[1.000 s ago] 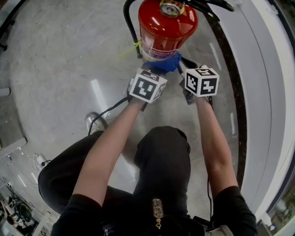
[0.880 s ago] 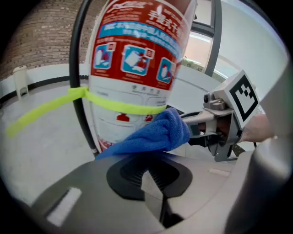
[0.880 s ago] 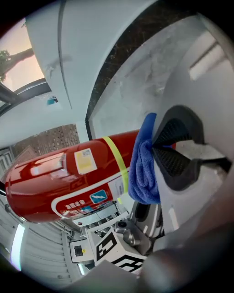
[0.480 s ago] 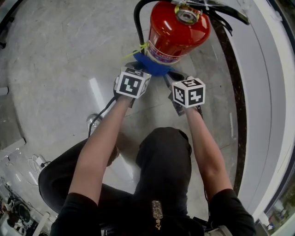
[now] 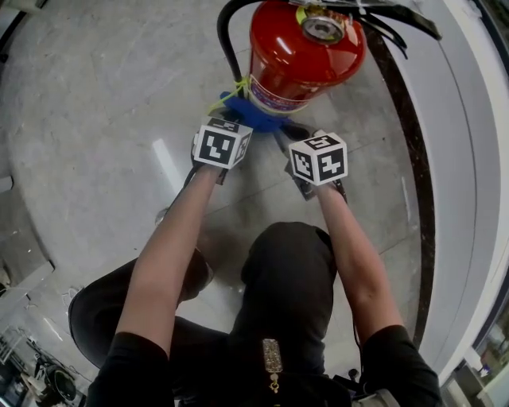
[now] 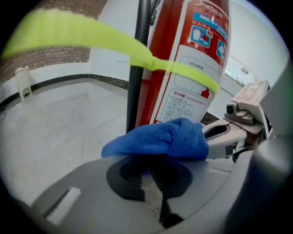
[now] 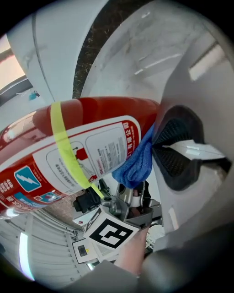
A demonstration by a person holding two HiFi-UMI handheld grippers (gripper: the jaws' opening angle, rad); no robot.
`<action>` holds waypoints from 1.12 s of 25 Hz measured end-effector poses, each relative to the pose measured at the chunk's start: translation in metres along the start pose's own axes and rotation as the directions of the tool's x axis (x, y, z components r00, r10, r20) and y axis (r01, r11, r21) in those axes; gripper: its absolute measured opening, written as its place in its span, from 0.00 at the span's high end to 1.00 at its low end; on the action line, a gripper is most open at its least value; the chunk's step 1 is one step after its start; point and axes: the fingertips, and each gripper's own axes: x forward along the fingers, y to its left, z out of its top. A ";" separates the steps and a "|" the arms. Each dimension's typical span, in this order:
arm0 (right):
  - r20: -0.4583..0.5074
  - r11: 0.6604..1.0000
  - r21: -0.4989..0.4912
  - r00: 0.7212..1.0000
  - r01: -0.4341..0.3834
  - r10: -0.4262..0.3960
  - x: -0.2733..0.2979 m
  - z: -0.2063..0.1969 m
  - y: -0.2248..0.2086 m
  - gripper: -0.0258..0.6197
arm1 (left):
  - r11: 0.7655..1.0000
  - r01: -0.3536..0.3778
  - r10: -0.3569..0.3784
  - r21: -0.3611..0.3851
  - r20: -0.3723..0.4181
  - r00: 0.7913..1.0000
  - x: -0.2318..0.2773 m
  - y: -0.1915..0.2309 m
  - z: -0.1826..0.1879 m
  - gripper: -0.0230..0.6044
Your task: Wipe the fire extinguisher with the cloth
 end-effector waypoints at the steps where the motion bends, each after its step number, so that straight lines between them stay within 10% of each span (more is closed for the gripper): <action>1: 0.002 1.000 0.008 1.000 0.011 -0.011 0.000 -0.001 -0.004 0.94 | 1.000 0.007 -0.007 0.008 -0.006 1.000 0.003 -0.001 -0.002 0.94; 13: -0.024 0.984 0.082 0.987 0.161 -0.160 -0.015 -0.014 -0.062 0.94 | 0.989 0.137 -0.132 0.049 -0.095 0.987 0.027 -0.055 -0.028 0.94; 22: 0.201 0.961 0.269 0.980 -0.062 0.007 -0.069 0.000 -0.057 0.79 | 0.979 0.205 -0.203 0.011 -0.092 0.975 0.043 -0.088 -0.018 0.94; 28: 0.052 0.989 0.141 0.998 -0.039 0.032 -0.031 -0.017 -0.055 0.63 | 0.982 0.188 -0.189 -0.022 -0.083 0.979 0.041 -0.085 -0.021 0.94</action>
